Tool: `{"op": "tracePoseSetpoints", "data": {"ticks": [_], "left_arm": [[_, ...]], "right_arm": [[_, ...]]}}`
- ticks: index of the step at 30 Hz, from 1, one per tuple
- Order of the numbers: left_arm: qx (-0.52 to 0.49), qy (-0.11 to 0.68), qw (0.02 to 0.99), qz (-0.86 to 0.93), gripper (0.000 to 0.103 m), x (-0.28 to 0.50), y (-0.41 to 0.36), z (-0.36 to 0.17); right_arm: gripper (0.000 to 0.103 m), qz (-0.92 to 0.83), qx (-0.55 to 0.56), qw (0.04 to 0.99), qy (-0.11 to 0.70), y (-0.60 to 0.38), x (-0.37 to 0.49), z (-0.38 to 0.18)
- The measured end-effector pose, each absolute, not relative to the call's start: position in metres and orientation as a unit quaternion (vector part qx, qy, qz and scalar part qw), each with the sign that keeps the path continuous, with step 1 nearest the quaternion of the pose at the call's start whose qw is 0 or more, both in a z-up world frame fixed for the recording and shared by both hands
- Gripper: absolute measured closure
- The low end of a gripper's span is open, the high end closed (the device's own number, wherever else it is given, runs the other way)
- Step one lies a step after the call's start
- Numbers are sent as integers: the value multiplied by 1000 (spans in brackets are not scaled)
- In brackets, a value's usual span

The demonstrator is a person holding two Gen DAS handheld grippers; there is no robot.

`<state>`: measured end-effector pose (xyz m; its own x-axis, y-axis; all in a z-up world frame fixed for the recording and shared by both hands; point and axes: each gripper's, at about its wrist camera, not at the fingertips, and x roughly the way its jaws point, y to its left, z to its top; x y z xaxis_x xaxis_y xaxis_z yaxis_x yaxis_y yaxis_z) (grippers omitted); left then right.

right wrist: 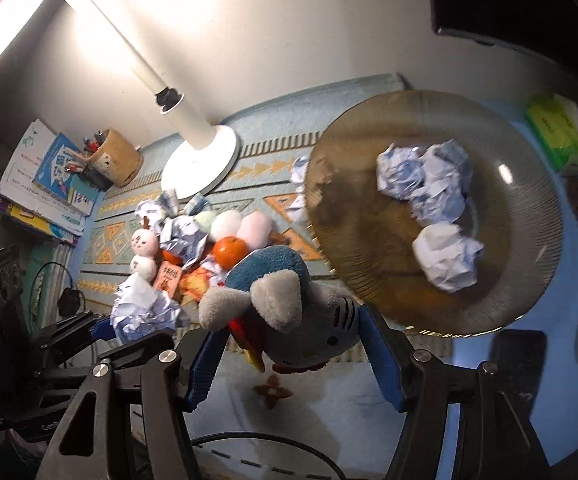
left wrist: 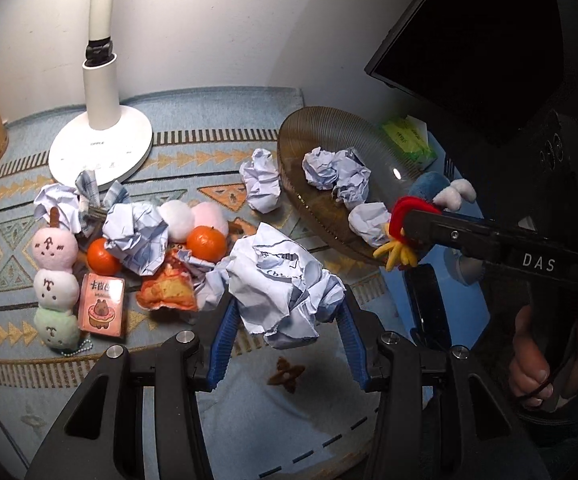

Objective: Organize objects
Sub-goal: 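Carry paper ball and Hello Kitty plush onto the glass plate and release both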

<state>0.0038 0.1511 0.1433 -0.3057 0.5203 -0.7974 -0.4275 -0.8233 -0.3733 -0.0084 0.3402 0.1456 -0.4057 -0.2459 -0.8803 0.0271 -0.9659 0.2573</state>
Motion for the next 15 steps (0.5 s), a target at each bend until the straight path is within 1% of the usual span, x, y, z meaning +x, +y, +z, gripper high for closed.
{"op": "tracePoseSetpoints", "data": {"ticks": [6,10,15], "left_arm": [[-470,-27,312,825,59,-11,186,181],[-446,-25,329,832,59,-22,209,203],[-436,-7,349,829,59,-32,241,211]], "right_arm": [[39,-861,497,35,-103,394,-16,183],[38,-872,474,5,-119,430,-18,205],[38,-873,465,-33,-145,467,-21,218]]}}
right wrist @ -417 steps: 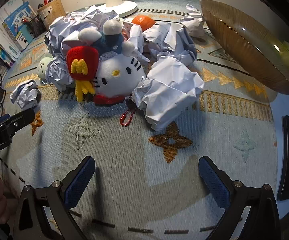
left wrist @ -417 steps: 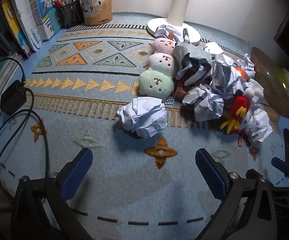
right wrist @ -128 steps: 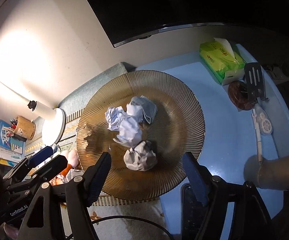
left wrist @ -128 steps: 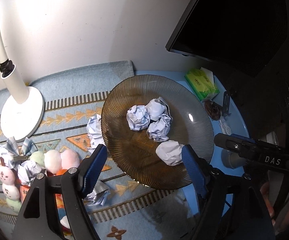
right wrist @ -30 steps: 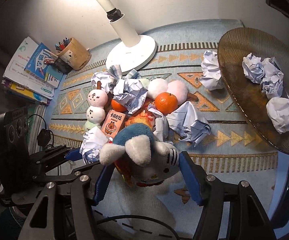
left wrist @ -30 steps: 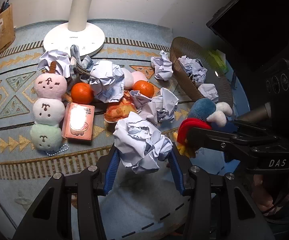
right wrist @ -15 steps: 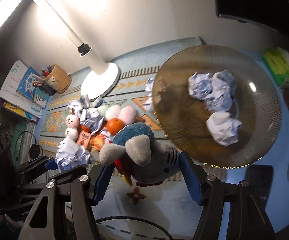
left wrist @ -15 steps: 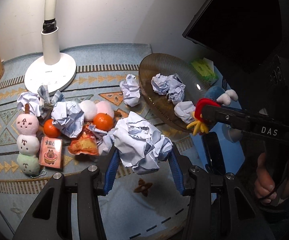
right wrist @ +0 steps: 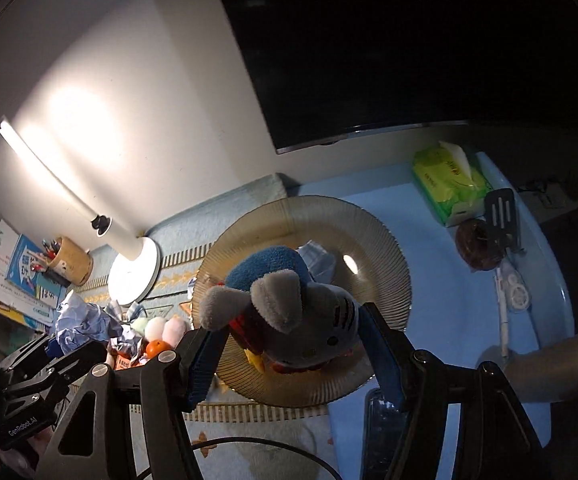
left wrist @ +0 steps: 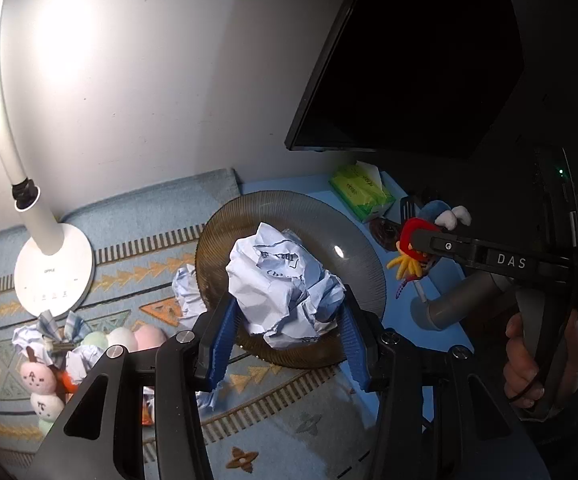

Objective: Organize objects
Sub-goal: 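Carry paper ball and Hello Kitty plush onto the glass plate and release both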

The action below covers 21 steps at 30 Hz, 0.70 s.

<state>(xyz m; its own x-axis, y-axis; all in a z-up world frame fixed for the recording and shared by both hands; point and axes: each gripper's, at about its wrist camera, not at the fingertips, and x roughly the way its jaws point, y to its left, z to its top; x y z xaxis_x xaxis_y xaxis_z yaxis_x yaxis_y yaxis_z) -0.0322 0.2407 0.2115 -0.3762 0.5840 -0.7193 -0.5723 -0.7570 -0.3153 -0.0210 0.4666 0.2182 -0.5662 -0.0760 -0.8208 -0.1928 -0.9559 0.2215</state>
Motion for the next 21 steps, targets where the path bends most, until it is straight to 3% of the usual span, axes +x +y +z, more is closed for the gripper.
{"op": "tracePoseSetpoints", "data": {"ticks": [21], "left_arm": [[-492,25,354,795,59,-79,304,162]], "right_arm": [[37,829,-518,75,198,517,-64,167]]}}
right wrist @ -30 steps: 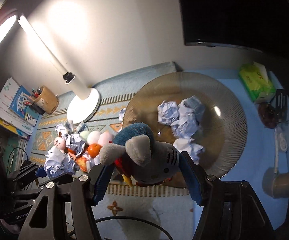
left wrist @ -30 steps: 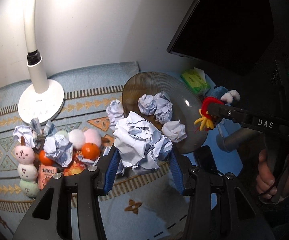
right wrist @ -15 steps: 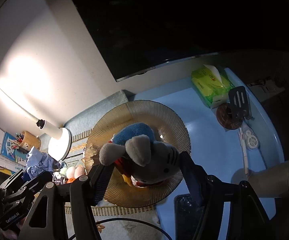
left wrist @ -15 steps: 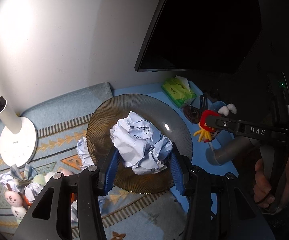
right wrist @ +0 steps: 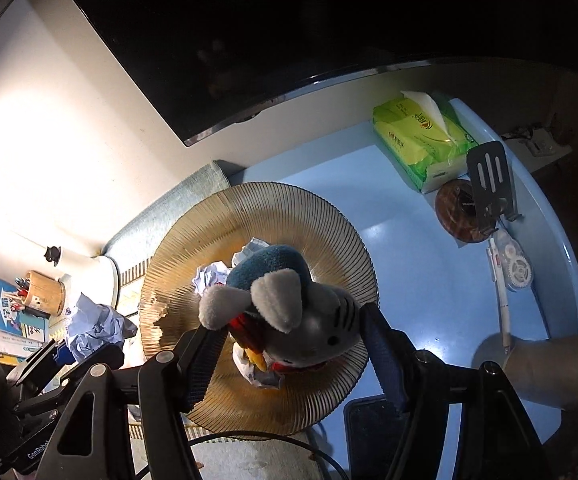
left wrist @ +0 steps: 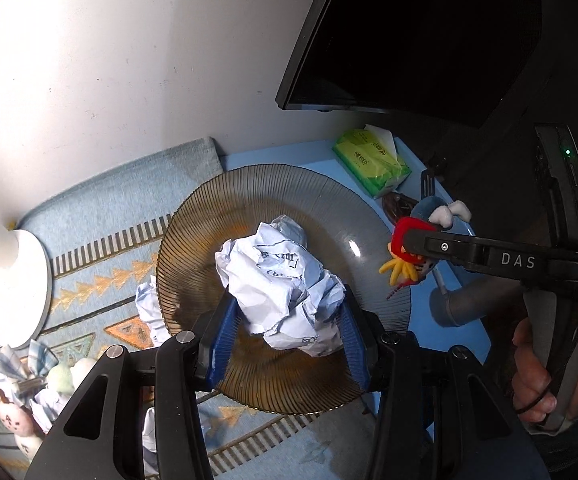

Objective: Organize objects
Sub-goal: 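Carry paper ball and Hello Kitty plush onto the glass plate and release both, then move both grippers back toward the remaining pile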

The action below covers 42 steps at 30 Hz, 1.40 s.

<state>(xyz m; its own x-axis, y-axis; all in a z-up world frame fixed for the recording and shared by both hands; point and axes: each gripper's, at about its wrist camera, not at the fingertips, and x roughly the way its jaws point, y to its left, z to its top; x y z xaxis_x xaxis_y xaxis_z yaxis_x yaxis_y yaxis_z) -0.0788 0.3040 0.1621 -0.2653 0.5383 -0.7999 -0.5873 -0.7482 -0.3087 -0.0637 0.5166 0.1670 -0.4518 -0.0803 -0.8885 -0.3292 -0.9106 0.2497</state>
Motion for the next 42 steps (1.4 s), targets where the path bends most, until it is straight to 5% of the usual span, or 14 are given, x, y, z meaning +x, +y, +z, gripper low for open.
{"op": "tracePoseSetpoints", "data": {"ticks": [6,26,42], "left_arm": [[-515,8,336,789,27,-91,303,147],[-526,-24,297,797,27,-79,260,145],[-515,-64,238,821,27,-49,175,157]], "right_arm": [[33,816,-536,84,199,517,-74,154],[33,814,-551,54,177,481,-73,152],[33,848,-528,7,43,376,-43,184]]}}
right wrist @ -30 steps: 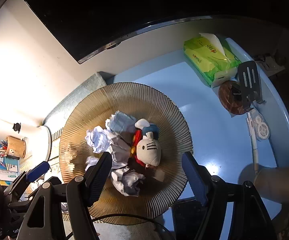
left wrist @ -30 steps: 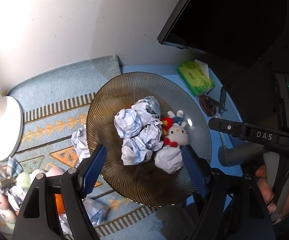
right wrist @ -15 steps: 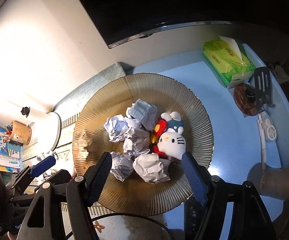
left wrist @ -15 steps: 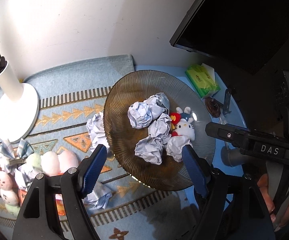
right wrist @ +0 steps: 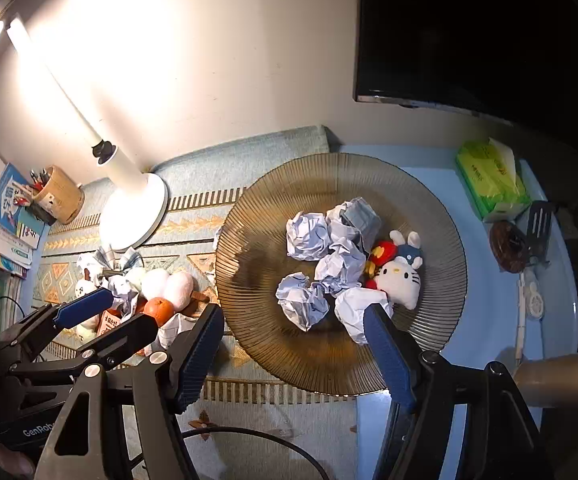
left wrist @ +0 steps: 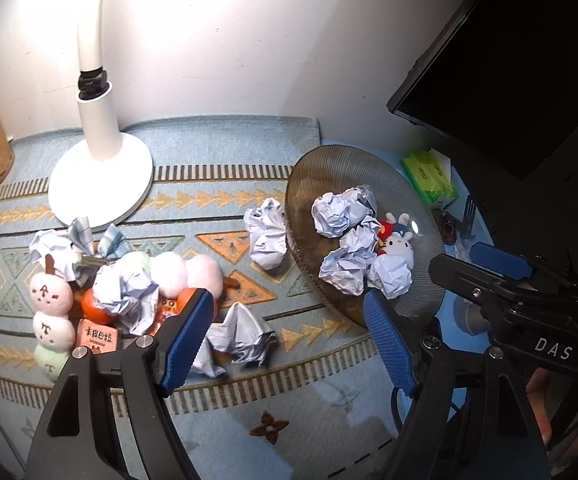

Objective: Organize objects
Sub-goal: 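Move both grippers back toward the remaining pile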

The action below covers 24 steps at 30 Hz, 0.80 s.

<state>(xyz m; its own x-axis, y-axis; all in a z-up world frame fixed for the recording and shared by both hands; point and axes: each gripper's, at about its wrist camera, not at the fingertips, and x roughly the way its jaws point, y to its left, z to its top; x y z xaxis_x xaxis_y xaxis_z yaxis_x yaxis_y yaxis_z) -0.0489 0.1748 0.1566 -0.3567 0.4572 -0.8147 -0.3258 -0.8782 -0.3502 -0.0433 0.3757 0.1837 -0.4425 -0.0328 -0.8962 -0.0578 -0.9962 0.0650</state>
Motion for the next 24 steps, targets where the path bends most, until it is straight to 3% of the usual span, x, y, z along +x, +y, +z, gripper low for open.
{"op": "tracePoseSetpoints", "data": {"ticks": [9,24], "left_arm": [[-526,-78,209,820,27,-41,130,146],[-550,-93,175,811,27,-46,63,124]], "right_arm": [[33,857,-515,1,-32,321,-31,189],[33,831,-551,-30,-68,246,-42,157]]}}
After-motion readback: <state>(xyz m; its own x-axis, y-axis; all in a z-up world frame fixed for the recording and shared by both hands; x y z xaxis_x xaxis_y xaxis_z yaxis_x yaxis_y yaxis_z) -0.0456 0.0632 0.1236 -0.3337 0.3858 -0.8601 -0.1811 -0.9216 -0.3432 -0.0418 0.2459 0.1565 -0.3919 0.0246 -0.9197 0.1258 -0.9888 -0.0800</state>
